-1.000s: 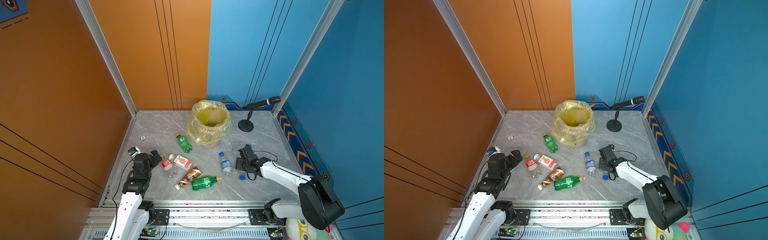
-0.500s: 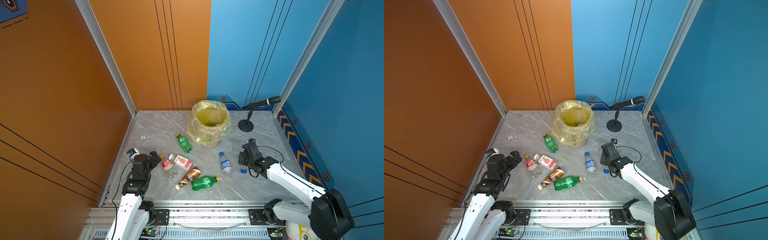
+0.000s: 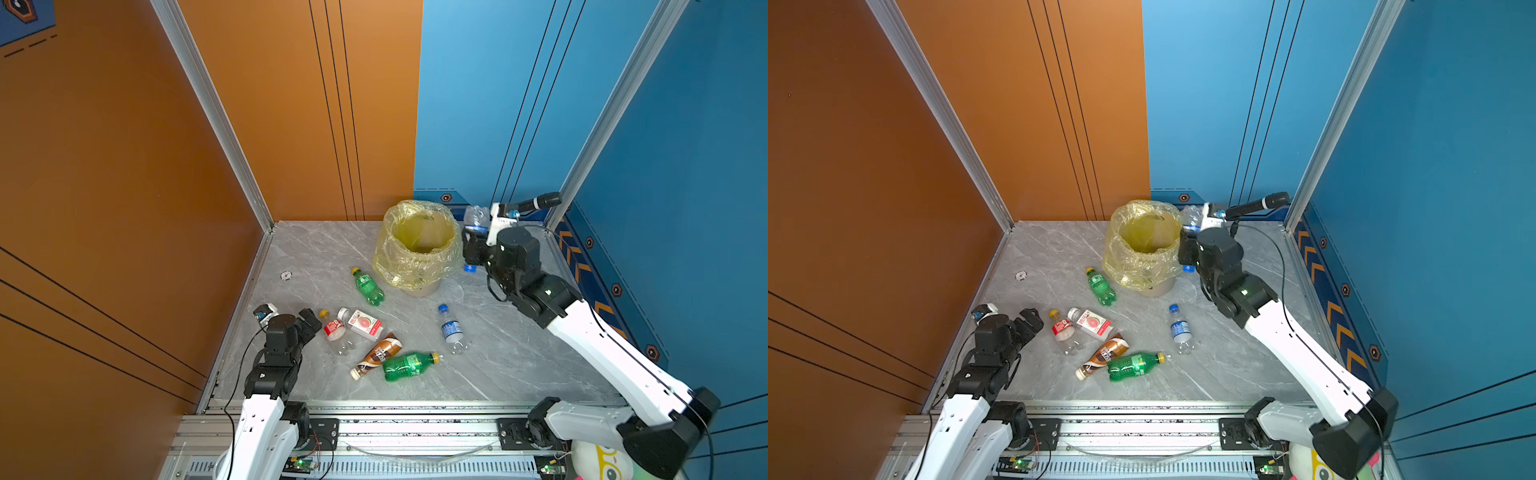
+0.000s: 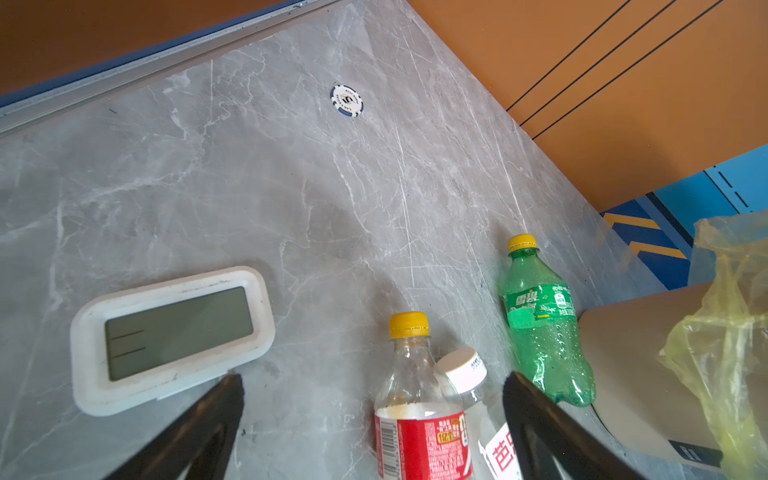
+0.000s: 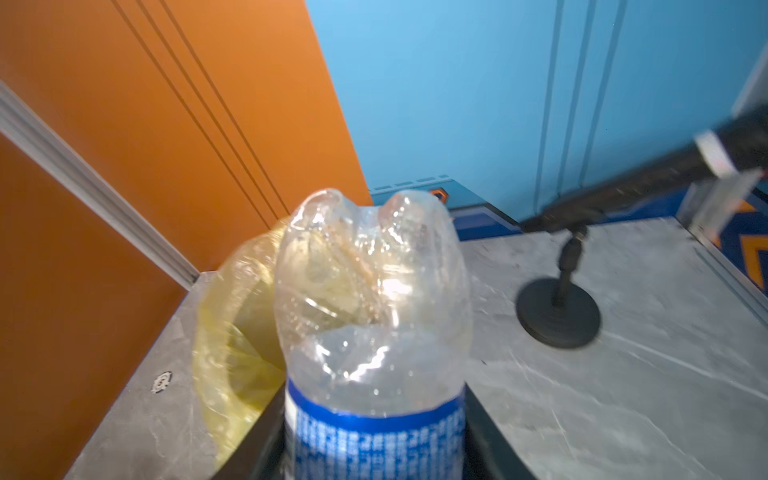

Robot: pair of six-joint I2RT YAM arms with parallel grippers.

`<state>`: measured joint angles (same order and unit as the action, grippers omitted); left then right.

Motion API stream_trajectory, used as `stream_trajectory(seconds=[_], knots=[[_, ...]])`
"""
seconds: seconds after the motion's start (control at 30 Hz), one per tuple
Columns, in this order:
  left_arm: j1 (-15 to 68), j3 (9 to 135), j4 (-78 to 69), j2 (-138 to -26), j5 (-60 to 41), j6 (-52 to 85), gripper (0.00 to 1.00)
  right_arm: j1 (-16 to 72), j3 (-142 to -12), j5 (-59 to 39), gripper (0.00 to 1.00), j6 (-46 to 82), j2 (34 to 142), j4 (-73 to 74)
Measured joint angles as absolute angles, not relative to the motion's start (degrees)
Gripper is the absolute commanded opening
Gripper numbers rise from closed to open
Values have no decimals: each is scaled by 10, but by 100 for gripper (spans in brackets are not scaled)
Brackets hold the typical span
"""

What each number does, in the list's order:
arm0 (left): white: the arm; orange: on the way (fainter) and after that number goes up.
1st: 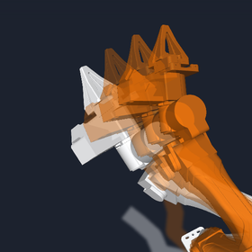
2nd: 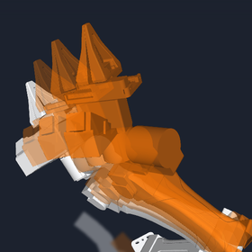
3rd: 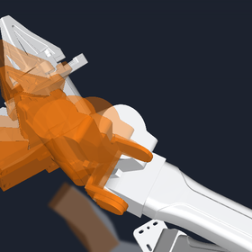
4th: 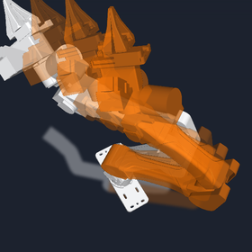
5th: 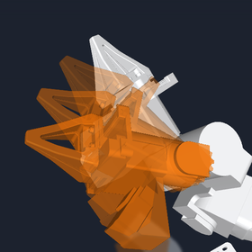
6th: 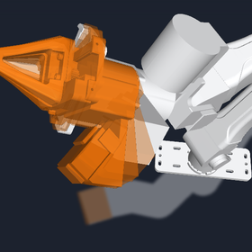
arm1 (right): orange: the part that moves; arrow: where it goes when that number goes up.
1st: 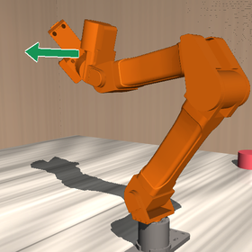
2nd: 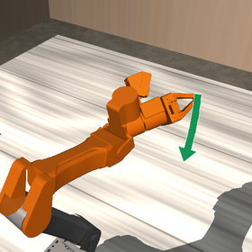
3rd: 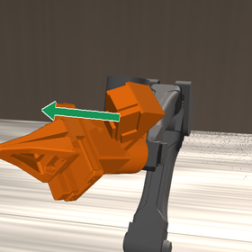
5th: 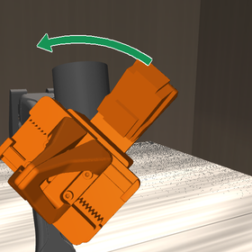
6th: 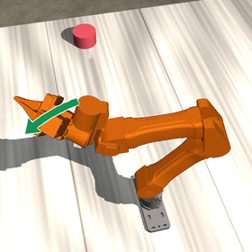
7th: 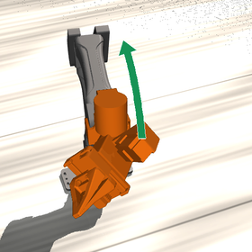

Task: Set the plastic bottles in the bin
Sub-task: 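Lift the water bottle with the right gripper and release it into the bin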

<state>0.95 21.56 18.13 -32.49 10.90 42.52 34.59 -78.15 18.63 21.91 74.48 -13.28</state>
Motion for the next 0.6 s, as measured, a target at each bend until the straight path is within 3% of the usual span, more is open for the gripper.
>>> stream_trajectory(seconds=[0.37,0.6], knots=[[4,215,205,-301,89,425,98,352,-1024,151,46,147,1028,-111],[3,215,222,-289,84,425,98,352,-1042,147,48,128,1065,-115]])
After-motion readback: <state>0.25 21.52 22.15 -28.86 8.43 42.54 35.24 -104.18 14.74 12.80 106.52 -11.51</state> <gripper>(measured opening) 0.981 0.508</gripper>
